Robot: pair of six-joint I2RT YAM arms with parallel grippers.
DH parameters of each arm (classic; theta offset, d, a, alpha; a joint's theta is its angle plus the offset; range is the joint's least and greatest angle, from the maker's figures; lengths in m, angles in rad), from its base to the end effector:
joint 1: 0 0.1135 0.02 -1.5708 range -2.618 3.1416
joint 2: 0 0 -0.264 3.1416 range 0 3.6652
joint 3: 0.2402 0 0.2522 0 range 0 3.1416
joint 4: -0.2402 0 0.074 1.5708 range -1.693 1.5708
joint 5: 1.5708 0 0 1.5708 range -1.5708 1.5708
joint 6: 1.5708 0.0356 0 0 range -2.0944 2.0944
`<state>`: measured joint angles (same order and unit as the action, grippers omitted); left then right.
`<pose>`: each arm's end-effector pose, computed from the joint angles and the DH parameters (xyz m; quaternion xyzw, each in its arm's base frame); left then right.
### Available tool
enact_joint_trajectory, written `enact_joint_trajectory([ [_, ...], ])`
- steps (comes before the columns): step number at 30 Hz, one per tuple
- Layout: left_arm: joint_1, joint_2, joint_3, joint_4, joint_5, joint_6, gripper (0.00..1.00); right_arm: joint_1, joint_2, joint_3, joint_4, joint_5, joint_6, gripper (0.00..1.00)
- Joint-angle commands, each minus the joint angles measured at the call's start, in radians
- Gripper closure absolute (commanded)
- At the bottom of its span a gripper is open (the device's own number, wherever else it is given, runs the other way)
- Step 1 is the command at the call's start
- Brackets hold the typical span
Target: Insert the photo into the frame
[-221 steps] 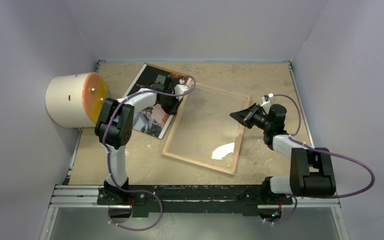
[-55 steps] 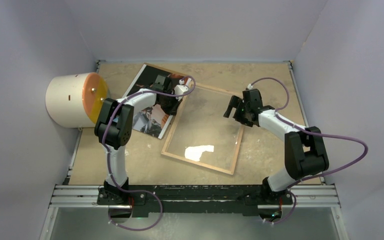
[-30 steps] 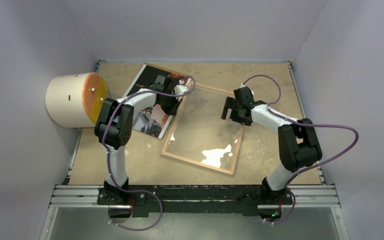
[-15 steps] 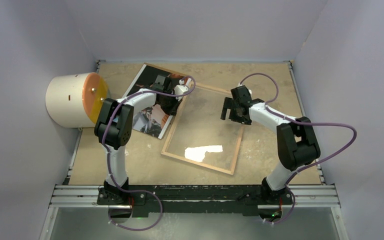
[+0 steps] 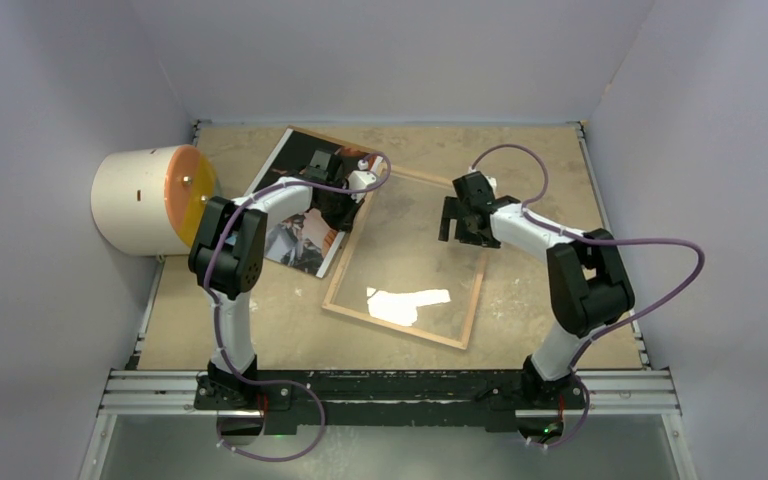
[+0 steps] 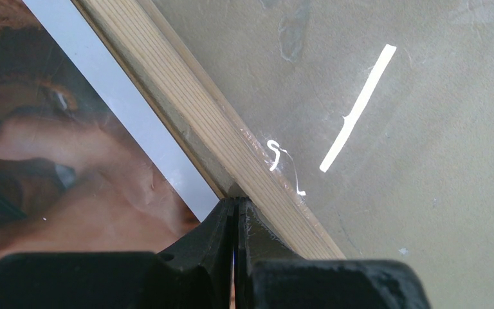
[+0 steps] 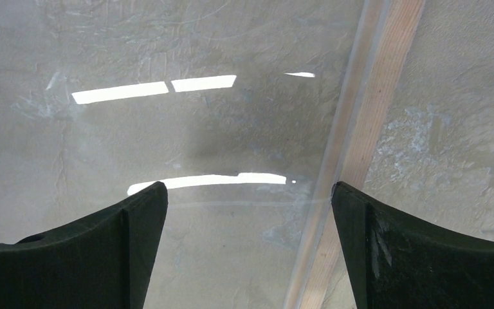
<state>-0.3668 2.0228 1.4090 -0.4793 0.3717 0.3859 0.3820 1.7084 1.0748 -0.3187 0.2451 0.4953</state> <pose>0.3868 -0.1625 0.1638 0.3916 0.8720 -0.1773 0.2342 0.3299 0.1232 0.1899 0.0907 0.9418 0.0229 0.3229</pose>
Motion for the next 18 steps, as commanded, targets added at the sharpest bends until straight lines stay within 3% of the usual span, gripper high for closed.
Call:
enact_joint_trajectory([
  [1, 0.000, -0.013, -0.021, -0.082, 0.006, 0.009, 0.97, 0.024, -0.005, 0.053, -0.014, 0.071, -0.018, 0.01],
  [18, 0.000, -0.016, -0.010, -0.098, 0.007, 0.012, 0.96, 0.046, 0.045, 0.080, 0.006, 0.089, -0.033, 0.01],
])
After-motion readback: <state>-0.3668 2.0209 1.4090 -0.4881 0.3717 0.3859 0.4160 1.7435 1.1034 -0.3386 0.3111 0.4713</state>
